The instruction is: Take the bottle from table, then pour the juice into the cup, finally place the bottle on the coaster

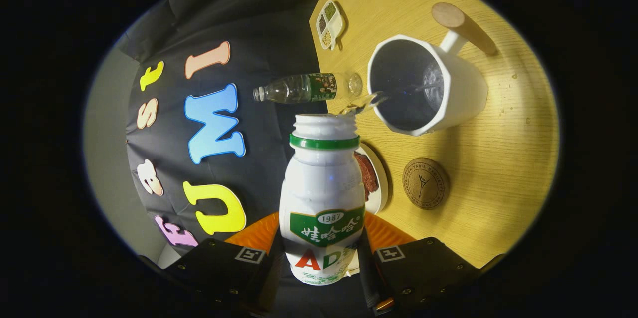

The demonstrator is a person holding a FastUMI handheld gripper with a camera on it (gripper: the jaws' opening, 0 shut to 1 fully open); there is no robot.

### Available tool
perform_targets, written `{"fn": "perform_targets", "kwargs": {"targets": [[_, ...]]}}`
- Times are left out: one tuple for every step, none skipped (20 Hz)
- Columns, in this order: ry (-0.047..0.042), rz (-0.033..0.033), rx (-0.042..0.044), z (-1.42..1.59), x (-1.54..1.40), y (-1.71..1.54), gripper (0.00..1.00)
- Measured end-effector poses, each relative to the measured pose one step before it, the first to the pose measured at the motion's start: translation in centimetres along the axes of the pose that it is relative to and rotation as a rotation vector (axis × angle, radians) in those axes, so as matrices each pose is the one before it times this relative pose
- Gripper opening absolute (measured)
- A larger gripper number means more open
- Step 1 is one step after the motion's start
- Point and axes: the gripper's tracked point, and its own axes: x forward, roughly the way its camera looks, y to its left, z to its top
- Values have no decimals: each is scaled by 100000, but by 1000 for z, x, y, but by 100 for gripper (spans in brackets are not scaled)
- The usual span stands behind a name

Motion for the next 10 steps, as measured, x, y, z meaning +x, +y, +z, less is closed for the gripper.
{"fn": "perform_targets", "kwargs": {"targets": [[-177, 50, 154, 67, 57, 17, 66], [-93, 140, 273, 1, -14, 16, 66], [17, 216, 131, -52, 59, 59, 66], [-112, -199, 56, -42, -10, 9, 66], [-4, -150, 537, -16, 70, -36, 66], [-70, -75, 758, -26, 43, 1, 66], [-387, -340, 487, 93, 49, -72, 66], [-175, -626, 124, 16, 24, -177, 66], [-284, 8, 79, -10, -143, -30, 66], [-225, 131, 323, 70, -10, 91, 66]]}}
